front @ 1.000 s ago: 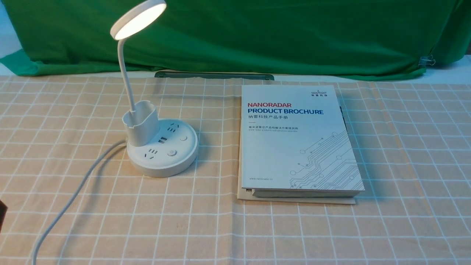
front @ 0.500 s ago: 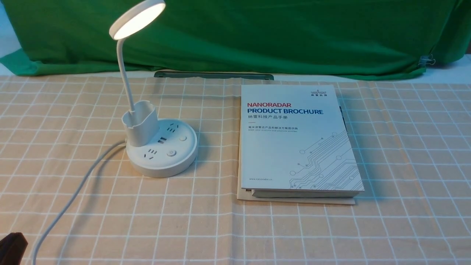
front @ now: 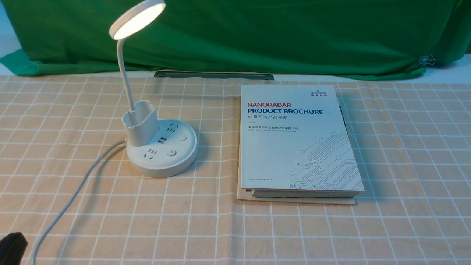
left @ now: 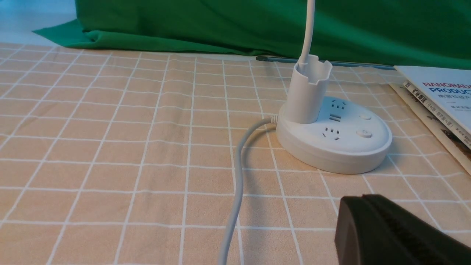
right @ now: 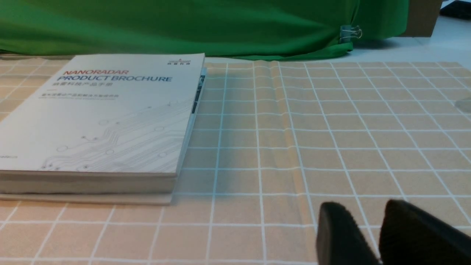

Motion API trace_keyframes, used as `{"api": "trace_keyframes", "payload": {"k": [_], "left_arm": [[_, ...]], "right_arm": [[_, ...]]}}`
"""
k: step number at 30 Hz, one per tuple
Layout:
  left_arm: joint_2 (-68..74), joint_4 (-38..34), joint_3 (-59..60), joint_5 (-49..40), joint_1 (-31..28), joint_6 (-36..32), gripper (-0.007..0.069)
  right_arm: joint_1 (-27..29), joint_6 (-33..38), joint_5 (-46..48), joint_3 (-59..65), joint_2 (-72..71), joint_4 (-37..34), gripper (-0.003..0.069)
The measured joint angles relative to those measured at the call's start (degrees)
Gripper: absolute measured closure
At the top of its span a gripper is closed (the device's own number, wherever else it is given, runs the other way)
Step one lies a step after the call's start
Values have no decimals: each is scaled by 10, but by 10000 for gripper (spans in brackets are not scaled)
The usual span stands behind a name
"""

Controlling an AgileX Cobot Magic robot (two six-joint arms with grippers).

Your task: Turn on the table lamp on the light coffee tablecloth with your hand.

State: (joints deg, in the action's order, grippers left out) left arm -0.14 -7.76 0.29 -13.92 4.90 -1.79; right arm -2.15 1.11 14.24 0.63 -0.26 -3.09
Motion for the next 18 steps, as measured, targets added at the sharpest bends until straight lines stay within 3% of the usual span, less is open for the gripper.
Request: {"api": "trace_keyframes", "payload": {"k": [18], "left_arm": [[0, 0, 0, 0, 0, -11, 624]], "right_arm": [[0, 0, 0, 0, 0, 0, 418]]}}
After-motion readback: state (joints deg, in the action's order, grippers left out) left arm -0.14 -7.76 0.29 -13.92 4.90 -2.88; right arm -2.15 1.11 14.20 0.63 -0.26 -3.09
